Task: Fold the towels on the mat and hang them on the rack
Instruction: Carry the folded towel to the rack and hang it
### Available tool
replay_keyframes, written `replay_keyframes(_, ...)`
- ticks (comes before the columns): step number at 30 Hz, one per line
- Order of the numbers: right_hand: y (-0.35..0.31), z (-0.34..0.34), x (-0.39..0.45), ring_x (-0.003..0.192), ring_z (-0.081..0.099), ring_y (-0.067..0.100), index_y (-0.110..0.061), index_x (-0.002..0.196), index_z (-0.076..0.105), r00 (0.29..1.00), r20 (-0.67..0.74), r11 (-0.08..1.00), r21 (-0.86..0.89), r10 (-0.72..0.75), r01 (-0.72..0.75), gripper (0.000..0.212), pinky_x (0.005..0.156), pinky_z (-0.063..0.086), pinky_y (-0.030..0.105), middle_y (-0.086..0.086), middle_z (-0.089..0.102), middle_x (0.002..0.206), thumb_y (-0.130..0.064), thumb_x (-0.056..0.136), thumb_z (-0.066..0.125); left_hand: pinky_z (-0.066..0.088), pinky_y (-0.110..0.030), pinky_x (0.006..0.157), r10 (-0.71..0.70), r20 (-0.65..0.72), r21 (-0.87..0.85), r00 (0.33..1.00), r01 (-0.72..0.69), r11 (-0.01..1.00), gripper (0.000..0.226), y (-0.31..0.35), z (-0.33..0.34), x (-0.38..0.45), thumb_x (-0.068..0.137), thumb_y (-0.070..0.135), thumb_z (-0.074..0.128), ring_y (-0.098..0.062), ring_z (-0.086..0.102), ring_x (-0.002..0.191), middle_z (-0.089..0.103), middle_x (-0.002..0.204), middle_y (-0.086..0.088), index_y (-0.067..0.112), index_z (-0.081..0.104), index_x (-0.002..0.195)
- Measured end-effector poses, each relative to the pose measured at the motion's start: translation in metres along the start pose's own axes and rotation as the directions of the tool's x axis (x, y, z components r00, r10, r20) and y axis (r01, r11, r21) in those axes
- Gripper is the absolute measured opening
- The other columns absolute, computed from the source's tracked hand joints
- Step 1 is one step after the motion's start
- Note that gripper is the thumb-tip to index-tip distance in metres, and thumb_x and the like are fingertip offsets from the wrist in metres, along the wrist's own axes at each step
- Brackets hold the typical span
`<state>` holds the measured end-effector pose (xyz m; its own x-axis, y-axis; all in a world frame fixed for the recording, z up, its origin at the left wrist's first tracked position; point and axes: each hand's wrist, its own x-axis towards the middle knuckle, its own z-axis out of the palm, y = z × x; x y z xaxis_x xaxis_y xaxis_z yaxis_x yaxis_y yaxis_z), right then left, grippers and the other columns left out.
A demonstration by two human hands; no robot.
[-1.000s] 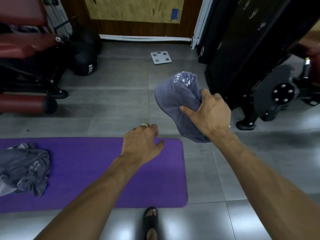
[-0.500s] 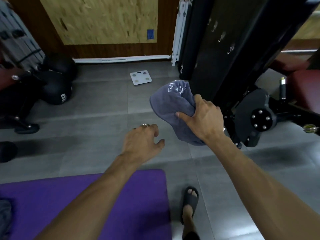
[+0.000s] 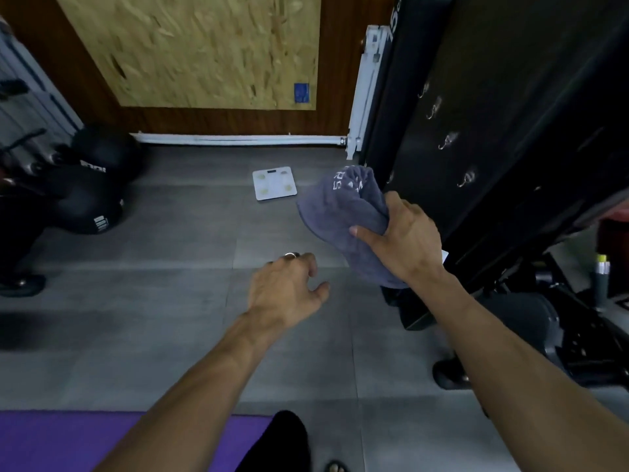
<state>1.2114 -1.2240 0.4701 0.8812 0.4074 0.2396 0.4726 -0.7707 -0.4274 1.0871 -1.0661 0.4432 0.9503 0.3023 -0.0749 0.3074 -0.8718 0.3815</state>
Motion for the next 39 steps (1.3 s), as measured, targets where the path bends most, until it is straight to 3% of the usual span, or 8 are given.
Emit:
replay_keyframes(10, 0.087, 0.071, 0.210, 0.080, 0.053, 0.032, -0.010, 0.096, 0.052, 0.999, 0.029, 0.993, -0.115, 0.019, -0.015, 0.044, 0.069, 0.048, 0.048, 0.007, 0.058, 0.085, -0.047, 0.081, 0.071, 0.047, -0.027, 0.079, 0.024, -0.029, -0.285, 0.999, -0.031, 0.958, 0.022, -0.016, -0.005, 0.280, 0.074, 0.034, 0.077, -0.017, 0.062, 0.090, 0.063, 0.093, 0.003, 0.023, 0.063, 0.086)
replay_keyframes(19, 0.155, 0.116, 0.376, 0.097, 0.048, 0.022, -0.020, 0.107, 0.055, 0.967, 0.252, 0.990, -0.143, 0.034, 0.003, 0.058, 0.079, 0.028, 0.036, -0.002, 0.054, 0.099, -0.062, 0.073, 0.034, 0.046, -0.029, 0.094, 0.337, 0.153, -0.403, 0.929, -0.252, 0.880, 0.101, 0.002, -0.001, 0.511, 0.057, 0.050, 0.084, -0.014, 0.054, 0.115, 0.055, 0.128, 0.005, 0.033, 0.031, 0.141)
replay_keyframes(23, 0.197, 0.153, 0.440, 0.096, 0.050, 0.020, -0.021, 0.104, 0.058, 0.965, 0.256, 0.998, -0.037, 0.055, -0.047, 0.056, 0.083, 0.034, 0.036, -0.004, 0.057, 0.099, -0.062, 0.070, 0.042, 0.035, -0.007, 0.079, 0.507, 0.156, -0.353, 0.847, -0.432, 0.830, 0.083, 0.023, 0.026, 0.591, 0.070, 0.030, 0.079, -0.007, 0.052, 0.104, 0.049, 0.116, 0.013, 0.040, 0.037, 0.141)
replay_keyframes(26, 0.227, 0.178, 0.476, 0.104, 0.054, 0.023, -0.023, 0.111, 0.056, 0.961, 0.219, 0.980, 0.063, 0.169, -0.187, 0.044, 0.089, 0.041, 0.037, -0.002, 0.057, 0.109, -0.036, 0.070, 0.066, 0.033, -0.008, 0.068, 0.535, 0.131, -0.222, 0.834, -0.502, 0.836, 0.052, 0.036, 0.049, 0.640, 0.068, 0.054, 0.055, -0.001, 0.051, 0.086, 0.049, 0.100, 0.015, 0.048, 0.045, 0.119)
replay_keyframes(29, 0.244, 0.200, 0.489, 0.114, 0.050, 0.021, -0.024, 0.121, 0.054, 0.968, 0.120, 0.941, 0.237, 0.219, -0.243, 0.054, 0.095, 0.044, 0.039, -0.002, 0.051, 0.124, -0.021, 0.069, 0.067, 0.049, -0.025, 0.068, 0.568, 0.115, -0.215, 0.815, -0.538, 0.815, 0.039, 0.036, 0.080, 0.683, 0.072, 0.052, 0.051, -0.010, 0.059, 0.081, 0.059, 0.097, 0.006, 0.039, 0.050, 0.109)
replay_keyframes(33, 0.264, 0.240, 0.502, 0.105, 0.051, 0.010, -0.013, 0.116, 0.064, 0.946, 0.143, 0.862, 0.390, 0.290, -0.324, 0.035, 0.092, 0.043, 0.028, -0.001, 0.059, 0.111, -0.024, 0.083, 0.059, 0.049, -0.034, 0.074, 0.567, 0.234, -0.291, 0.790, -0.500, 0.816, 0.035, 0.032, 0.116, 0.737, 0.071, 0.039, 0.065, -0.018, 0.060, 0.086, 0.059, 0.091, 0.006, 0.036, 0.055, 0.105)
replay_keyframes(36, 0.281, 0.272, 0.513, 0.099, 0.046, -0.002, -0.011, 0.113, 0.066, 0.897, 0.131, 0.792, 0.428, 0.422, -0.435, 0.030, 0.089, 0.035, 0.008, -0.009, 0.057, 0.105, -0.022, 0.086, 0.057, 0.048, -0.035, 0.075, 0.621, 0.343, -0.395, 0.705, -0.492, 0.776, 0.034, 0.033, 0.149, 0.776, 0.073, 0.034, 0.073, -0.010, 0.056, 0.085, 0.057, 0.085, 0.015, 0.034, 0.059, 0.104)
replay_keyframes(39, 0.294, 0.307, 0.513, 0.095, 0.049, 0.003, -0.015, 0.106, 0.064, 0.813, 0.099, 0.695, 0.465, 0.575, -0.548, 0.021, 0.086, 0.038, 0.012, -0.008, 0.057, 0.100, -0.021, 0.088, 0.054, 0.051, -0.029, 0.075, 0.669, 0.503, -0.550, 0.547, -0.395, 0.736, 0.037, 0.027, 0.186, 0.818, 0.071, 0.044, 0.078, -0.007, 0.061, 0.087, 0.065, 0.092, 0.010, 0.032, 0.060, 0.101)
